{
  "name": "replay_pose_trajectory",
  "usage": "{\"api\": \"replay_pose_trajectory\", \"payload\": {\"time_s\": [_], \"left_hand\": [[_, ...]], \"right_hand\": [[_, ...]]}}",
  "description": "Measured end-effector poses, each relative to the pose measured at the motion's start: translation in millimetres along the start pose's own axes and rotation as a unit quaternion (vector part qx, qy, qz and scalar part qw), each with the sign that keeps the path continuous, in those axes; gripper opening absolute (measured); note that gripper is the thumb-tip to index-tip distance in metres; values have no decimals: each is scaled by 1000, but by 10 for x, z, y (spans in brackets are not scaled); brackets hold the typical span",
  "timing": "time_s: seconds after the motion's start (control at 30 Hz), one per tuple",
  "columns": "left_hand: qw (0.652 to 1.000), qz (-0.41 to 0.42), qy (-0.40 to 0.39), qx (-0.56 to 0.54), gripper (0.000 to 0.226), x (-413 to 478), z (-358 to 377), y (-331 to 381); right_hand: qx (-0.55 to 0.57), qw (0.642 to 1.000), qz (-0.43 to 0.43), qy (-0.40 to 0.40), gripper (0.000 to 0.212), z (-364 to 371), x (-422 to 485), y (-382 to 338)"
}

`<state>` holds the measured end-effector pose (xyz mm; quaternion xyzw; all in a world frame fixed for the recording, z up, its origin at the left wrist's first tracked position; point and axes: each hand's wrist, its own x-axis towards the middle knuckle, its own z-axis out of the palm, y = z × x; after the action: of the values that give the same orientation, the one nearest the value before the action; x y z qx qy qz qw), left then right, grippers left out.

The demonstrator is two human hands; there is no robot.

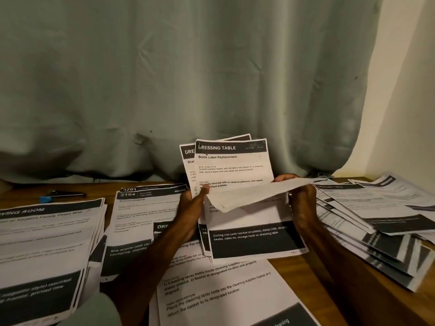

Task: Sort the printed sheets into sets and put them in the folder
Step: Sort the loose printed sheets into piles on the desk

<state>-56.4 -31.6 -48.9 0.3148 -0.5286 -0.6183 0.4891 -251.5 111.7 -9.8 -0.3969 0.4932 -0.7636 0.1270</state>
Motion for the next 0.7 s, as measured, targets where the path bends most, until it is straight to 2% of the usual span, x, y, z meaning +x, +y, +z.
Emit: {"api": "replay_pose_trajectory", "payload": {"time_s": [0.13,0.27,0.57,0.7], "left_hand": [[999,-12,-39,-19,23,-8,-27,-10],[999,-15,-42,-29,25,-10,-29,-3],[999,-12,-34,-19,30,-3,-17,-15],[999,-12,-30,-25,28,10,-13,-20]], "right_hand": [[-24,999,27,7,14,-50,53,45],[-78,996,18,28,12,-94,96,81],[-90,995,18,35,12,-131,131,111],[-94,995,16,34,23,-139,147,133]]}}
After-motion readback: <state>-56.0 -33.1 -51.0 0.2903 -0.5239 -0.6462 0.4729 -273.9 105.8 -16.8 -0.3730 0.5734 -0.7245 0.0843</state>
